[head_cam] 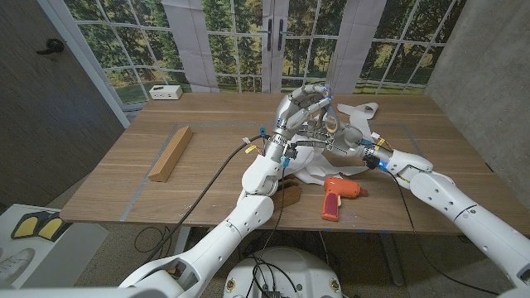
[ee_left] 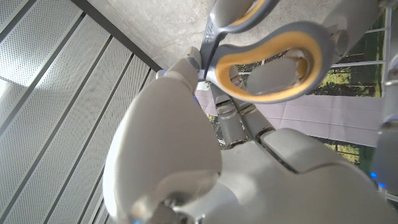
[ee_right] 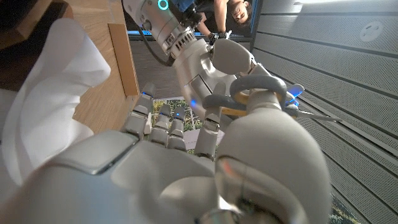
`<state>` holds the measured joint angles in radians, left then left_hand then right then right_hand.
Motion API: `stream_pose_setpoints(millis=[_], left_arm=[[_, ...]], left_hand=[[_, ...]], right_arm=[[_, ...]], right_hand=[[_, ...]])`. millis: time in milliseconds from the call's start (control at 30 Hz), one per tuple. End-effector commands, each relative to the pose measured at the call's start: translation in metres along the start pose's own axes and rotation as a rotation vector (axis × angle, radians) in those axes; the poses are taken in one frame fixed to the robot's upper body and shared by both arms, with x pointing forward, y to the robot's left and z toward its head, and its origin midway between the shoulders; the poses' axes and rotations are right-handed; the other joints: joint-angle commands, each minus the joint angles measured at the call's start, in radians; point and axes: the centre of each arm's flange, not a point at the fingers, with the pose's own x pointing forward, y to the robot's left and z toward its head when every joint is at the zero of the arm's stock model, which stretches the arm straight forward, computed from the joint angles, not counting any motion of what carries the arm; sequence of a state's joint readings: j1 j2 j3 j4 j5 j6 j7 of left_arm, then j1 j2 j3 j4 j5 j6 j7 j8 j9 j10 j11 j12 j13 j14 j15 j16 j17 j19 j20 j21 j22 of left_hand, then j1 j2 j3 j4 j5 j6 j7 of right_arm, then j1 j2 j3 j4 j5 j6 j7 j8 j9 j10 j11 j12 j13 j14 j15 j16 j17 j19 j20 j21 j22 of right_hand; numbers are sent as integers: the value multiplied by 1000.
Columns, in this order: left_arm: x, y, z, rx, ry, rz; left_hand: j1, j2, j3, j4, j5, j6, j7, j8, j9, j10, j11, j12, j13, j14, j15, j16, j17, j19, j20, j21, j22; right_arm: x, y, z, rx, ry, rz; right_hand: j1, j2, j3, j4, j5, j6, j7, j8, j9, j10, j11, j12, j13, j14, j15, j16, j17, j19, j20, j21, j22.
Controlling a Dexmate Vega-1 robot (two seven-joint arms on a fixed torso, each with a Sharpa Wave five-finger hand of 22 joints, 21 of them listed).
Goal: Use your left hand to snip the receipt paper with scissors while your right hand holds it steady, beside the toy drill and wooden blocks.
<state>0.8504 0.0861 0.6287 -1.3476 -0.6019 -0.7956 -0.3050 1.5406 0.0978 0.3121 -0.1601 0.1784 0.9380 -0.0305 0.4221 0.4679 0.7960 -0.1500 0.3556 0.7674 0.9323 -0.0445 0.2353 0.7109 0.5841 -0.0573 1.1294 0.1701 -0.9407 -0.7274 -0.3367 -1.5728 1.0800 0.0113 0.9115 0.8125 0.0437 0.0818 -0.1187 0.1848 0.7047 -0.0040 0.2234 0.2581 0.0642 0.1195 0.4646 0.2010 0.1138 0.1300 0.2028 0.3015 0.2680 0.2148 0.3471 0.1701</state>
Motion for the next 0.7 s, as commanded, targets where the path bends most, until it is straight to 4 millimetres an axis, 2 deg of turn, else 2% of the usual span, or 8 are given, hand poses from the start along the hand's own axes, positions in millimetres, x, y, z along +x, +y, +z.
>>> stream_pose_setpoints(millis=[33, 67, 133, 200, 300, 367, 500, 700], left_arm=[[0, 2, 2, 29, -2, 2], [0, 2, 2, 28, -1, 2], [0, 2, 2, 28, -1, 4], [-1, 2, 2, 32, -1, 5], [-1, 3, 4, 39, -3, 4], [-1, 3, 4, 38, -4, 1], [-1, 1, 5, 41, -4, -8], [-1, 0, 5, 42, -3, -12]], left_hand=[[3, 5, 3, -4, 7, 10, 0, -3, -2, 12, 0, 9, 1, 84, -168, 3, 5, 7, -140, 1, 3], [3, 5, 3, -4, 7, 10, 1, -3, -2, 13, -1, 9, 1, 84, -168, 3, 5, 8, -141, 1, 4], [2, 6, 3, -3, 7, 10, 0, -4, -3, 14, 0, 9, 0, 83, -167, 2, 5, 7, -140, 0, 4], [2, 5, 2, -3, 7, 10, -1, -5, -4, 13, -1, 9, 1, 84, -168, 3, 5, 8, -140, 0, 4], [1, 4, 1, -3, 7, 10, -1, -6, -5, 14, 0, 9, 0, 84, -168, 3, 5, 8, -140, 1, 4], [1, 5, 2, -2, 7, 9, -2, -7, -6, 13, -1, 9, 0, 83, -168, 2, 5, 7, -139, 1, 4], [1, 5, 2, -2, 7, 11, -3, -7, -7, 13, -2, 9, 1, 82, -167, 2, 5, 7, -139, 0, 4], [1, 4, 1, -2, 7, 13, -4, -8, -8, 14, -2, 10, 1, 83, -168, 3, 6, 8, -140, 0, 4]], right_arm=[[-4, 1, 7, -75, 35, 6], [-4, 1, 7, -67, 23, 13], [-4, 1, 6, -59, 16, 29], [-4, 2, 7, -87, 25, 41], [-4, 1, 7, -101, 39, 66], [-3, 2, 9, -123, 51, 80], [0, 3, 9, -130, 62, 125], [0, 3, 9, -121, 61, 159]], right_hand=[[23, 2, 1, -10, 0, -14, 10, -1, 5, -4, -6, -9, -6, -12, 3, -3, -5, -13, 1, -8, 5], [28, 4, 3, -13, 0, -7, 6, 2, 6, -1, -6, -12, -7, -14, 5, -3, -8, -17, 1, -12, 5], [63, 22, 21, -26, 2, 27, -13, 19, 14, 18, -27, -24, -10, -21, -6, 0, -23, -24, -1, -30, 6], [79, 30, 29, -30, 1, 38, -32, 26, 20, 23, -39, -31, -11, -26, -21, 0, -30, -28, -1, -38, 6], [101, 40, 39, -34, -1, 68, -50, 45, 36, 41, -47, -41, -11, -35, -26, 0, -43, -47, 0, -59, 6], [109, 43, 43, -35, -3, 85, -46, 56, 47, 47, -51, -47, -11, -53, -28, -4, -50, -57, -1, -70, 6], [121, 48, 48, -34, -5, 72, -65, 60, 68, 32, -68, -69, -11, -90, -35, -11, -62, -92, 0, -96, 6], [129, 51, 51, -33, -6, 59, -66, 63, 87, 17, -56, -88, -10, -117, -31, -14, -71, -116, 0, -115, 5]])
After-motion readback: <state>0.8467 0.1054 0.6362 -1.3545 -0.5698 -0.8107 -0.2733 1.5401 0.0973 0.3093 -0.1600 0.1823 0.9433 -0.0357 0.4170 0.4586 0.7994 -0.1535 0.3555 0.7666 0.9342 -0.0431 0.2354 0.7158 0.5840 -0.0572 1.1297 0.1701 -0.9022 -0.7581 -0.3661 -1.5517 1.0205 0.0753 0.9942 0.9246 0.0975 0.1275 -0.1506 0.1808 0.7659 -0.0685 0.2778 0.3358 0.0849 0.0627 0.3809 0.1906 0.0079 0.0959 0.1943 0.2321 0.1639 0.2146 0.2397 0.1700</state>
